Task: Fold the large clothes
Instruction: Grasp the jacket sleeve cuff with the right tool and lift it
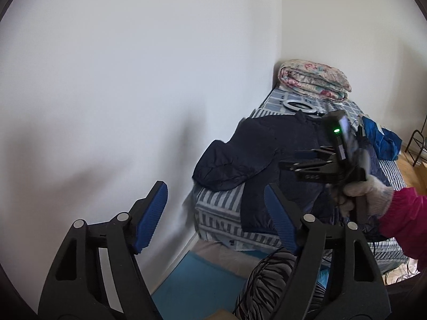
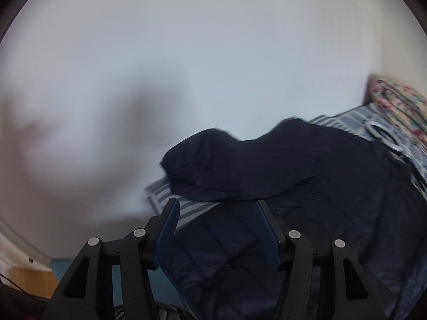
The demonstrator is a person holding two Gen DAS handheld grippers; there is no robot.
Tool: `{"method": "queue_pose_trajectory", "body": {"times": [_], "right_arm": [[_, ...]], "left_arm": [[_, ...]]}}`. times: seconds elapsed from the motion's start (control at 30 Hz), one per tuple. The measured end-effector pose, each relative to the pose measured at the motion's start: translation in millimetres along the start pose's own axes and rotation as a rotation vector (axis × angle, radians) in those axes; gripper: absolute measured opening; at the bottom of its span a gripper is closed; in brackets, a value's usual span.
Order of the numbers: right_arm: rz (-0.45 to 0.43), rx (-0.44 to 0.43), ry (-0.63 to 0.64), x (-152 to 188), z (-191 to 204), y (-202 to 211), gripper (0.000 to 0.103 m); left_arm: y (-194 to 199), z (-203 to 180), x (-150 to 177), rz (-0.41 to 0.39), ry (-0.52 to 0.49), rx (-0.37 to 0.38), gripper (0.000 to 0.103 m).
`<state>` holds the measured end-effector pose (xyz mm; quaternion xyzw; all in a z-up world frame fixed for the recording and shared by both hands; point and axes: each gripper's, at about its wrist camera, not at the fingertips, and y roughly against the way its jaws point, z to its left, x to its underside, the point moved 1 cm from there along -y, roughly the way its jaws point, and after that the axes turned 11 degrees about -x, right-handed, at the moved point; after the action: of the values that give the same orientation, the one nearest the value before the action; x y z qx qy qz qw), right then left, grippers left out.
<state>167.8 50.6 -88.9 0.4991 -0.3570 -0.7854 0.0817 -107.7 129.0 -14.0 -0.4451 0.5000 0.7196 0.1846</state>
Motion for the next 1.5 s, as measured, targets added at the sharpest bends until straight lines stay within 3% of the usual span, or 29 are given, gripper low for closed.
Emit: {"method": "queue_pose_trajectory", "body": {"times": [0.1,0.37,0.77,0.83,0.9,1.0,1.3,1.5], "right_arm": [[0.056,-0.06,0.045,-3,15,-47,0.06],[0.18,-0.099,0.12,-5,31,-150,0.06],[0.277,-0.107,0.181,3,42,-226,0.058],[0.298,-0.075,0.187,6,40,-237,0.048],[0.321,-0.063,0.177,7,35,-242,0.026],[0.301,-0.081,0.136,3,25,-241,0.008],[0.13,-0.104,0.008,-28,-23,-164,0.003],[-0.025,-0.059,-0.186,-39,-99,-96,0.003]], "left_arm": [[-6,6,4,0.027,0.013,-0.019,0.077],[-26,16,8,0.081,0.03,-0.039,0.072],[-46,19,8,0.114,0.039,-0.048,0.072],[-47,21,6,0.112,0.042,-0.049,0.071],[-48,21,5,0.111,0.043,-0.05,0.072],[-49,21,5,0.11,0.038,-0.047,0.072],[-53,8,-3,0.086,0.004,-0.02,0.071],[-59,-9,-7,0.077,-0.027,0.009,0.072]]}}
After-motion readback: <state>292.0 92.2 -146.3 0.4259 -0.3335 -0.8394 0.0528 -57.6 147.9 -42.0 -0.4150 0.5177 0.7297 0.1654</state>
